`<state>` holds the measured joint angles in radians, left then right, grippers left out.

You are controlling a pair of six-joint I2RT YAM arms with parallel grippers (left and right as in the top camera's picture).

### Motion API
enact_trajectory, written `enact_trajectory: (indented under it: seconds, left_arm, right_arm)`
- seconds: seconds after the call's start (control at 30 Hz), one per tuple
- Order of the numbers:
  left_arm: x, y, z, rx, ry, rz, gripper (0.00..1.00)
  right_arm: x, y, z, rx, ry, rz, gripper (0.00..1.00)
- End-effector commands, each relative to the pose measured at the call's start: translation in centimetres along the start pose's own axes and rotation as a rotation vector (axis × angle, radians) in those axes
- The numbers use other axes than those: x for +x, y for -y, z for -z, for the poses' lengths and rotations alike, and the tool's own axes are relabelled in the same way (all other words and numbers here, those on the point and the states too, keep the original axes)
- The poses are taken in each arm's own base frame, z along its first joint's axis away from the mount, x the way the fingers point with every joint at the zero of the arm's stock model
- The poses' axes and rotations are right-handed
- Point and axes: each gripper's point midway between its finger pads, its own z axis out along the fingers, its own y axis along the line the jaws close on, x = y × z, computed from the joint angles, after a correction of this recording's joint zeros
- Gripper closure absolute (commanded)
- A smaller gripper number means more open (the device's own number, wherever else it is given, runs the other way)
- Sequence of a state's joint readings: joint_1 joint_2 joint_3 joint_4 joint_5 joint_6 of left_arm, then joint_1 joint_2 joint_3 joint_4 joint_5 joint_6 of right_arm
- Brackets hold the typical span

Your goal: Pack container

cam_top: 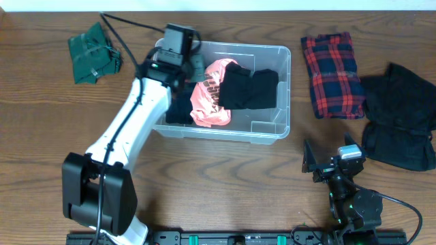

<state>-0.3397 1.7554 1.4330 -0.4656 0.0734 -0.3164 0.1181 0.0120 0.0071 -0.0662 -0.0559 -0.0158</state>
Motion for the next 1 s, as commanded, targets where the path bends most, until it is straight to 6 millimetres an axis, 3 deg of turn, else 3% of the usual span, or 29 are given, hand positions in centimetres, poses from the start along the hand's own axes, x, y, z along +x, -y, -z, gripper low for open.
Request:
enact_trajectory:
  seconds: [0.0, 0.2, 0.37, 0.53, 0.97]
  left_arm:
    - [0.5, 5.8, 1.1, 0.190, -0.016, 0.008, 0.94]
    - [1.1, 12.2, 1.0, 0.296, 0.054, -0.087, 0.94]
    - [1.4, 14.4, -0.3, 0.264, 0.123, -0.126, 0.94]
    - [2.6, 15.2, -2.7, 0.260, 0.111, -0.140, 0.94]
    - [8.9, 13.1, -10.6, 0.191, -0.071, -0.158, 0.94]
  right_arm:
    - [0.0, -0.2, 0.0, -0.008, 0.000, 0.016, 0.01]
    - [0.0, -0.2, 0.0, -0.008, 0.000, 0.016, 0.01]
    - [0.0, -0.2, 0.0, -0.008, 0.000, 0.016, 0.01]
    - [0.0, -0.2, 0.0, -0.008, 0.000, 0.016, 0.01]
    - [0.0, -0.2, 0.0, -0.008, 0.000, 0.016, 0.01]
